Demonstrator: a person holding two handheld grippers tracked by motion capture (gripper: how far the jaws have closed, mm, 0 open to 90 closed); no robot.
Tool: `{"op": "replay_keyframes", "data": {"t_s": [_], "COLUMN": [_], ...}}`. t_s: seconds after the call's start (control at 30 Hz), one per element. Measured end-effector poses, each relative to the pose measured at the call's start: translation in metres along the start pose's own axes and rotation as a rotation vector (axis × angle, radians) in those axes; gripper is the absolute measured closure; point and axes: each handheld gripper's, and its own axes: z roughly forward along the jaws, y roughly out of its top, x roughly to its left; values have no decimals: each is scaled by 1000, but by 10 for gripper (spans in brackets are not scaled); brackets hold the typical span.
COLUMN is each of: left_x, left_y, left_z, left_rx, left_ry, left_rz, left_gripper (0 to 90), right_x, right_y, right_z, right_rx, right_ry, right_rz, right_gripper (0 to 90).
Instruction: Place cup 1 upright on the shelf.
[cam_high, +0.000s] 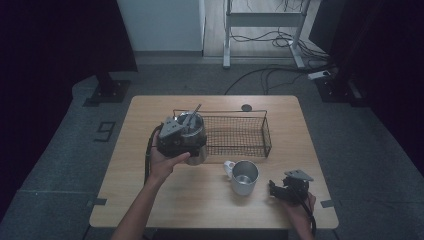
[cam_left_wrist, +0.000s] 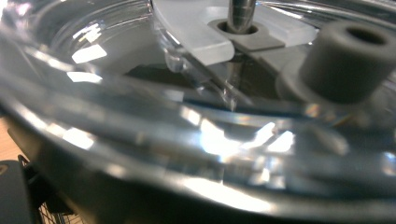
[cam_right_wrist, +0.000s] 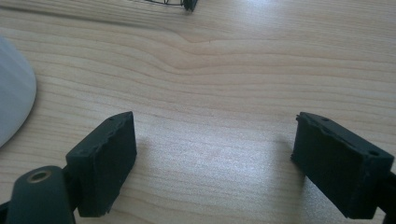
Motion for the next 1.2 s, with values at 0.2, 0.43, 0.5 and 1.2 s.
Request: {"op": "replay_keyframes", "data": {"t_s": [0.2, 0.43, 0.5, 1.2], "left_x": [3, 7, 9, 21], "left_y": [6, 8, 10, 18], "left_z": [1, 1, 1, 12], "left_rx": [-8, -10, -9, -12], "left_ry": [-11, -4, -9, 7], "left_rz": [-6, -17, -19, -35], "left_gripper": [38, 38, 38, 39], "right_x": [0, 0, 0, 0], "right_y": [0, 0, 0, 0], "right_z": [0, 0, 0, 0], "right_rx": [0, 0, 0, -3], "right_ry": [0, 0, 0, 0], "right_rz": [0, 0, 0, 0], "right_gripper": [132, 132, 132, 132]}}
